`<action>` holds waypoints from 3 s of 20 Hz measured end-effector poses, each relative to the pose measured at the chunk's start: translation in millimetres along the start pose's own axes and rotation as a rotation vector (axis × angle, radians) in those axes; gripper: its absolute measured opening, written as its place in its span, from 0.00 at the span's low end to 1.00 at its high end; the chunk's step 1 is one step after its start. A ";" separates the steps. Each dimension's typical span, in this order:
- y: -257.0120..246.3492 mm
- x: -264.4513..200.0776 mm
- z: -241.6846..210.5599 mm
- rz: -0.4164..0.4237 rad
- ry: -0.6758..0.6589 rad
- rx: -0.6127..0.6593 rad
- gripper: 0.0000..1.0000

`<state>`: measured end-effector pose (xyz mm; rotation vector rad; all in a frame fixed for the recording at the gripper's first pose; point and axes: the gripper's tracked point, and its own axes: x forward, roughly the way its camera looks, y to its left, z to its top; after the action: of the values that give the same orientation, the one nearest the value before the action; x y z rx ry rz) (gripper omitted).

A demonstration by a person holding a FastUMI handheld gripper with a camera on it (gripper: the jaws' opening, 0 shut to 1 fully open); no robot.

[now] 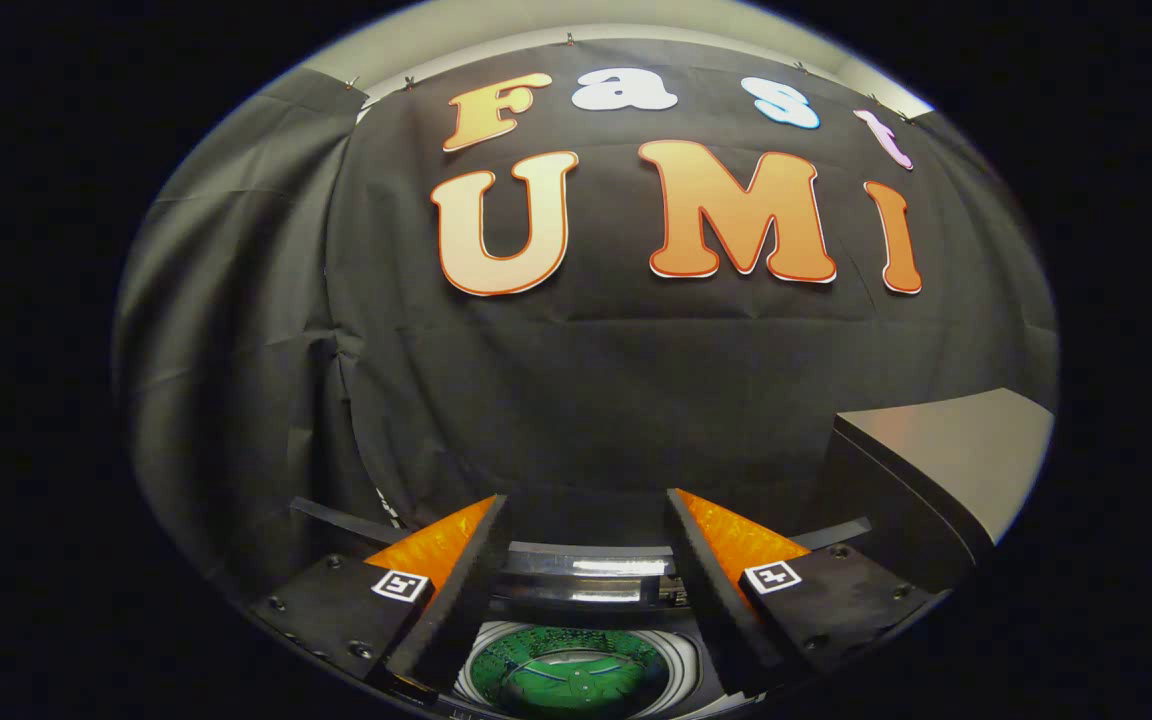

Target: Put the clothes into the washing machine and then close the washing machine lid.

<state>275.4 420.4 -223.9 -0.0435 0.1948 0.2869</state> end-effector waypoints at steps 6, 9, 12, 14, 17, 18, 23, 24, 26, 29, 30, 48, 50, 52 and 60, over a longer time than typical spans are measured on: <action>2.2 -13.9 -20.8 0.018 -0.013 0.005 0.99; -2.9 -16.4 -61.0 -0.014 0.064 0.014 1.00; -0.9 -22.0 -149.7 -0.007 0.305 0.102 0.99; -2.6 -30.3 -200.8 -0.023 0.434 0.127 0.99; 1.8 -28.4 -203.8 -0.026 0.441 0.141 0.99; 0.4 -28.9 -200.9 -0.022 0.443 0.135 0.99; -0.1 -47.5 -117.3 -0.003 0.323 0.098 0.99; -0.8 -58.9 -91.1 0.003 0.278 0.088 0.99; -5.0 -90.0 -35.7 0.005 0.166 0.074 0.99; -19.9 -142.8 34.6 -0.002 0.024 0.071 0.98; -25.1 -158.9 46.5 -0.022 -0.011 0.067 0.98; -253.5 -413.6 176.3 -0.301 -0.269 -0.029 0.97; -268.0 -422.0 188.3 -0.282 -0.295 -0.042 0.97; -276.2 -426.1 200.9 -0.242 -0.328 -0.035 0.97; -295.7 -399.7 193.4 -0.189 -0.298 -0.007 0.97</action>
<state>19.6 39.9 48.8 -0.0256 -0.1067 0.1028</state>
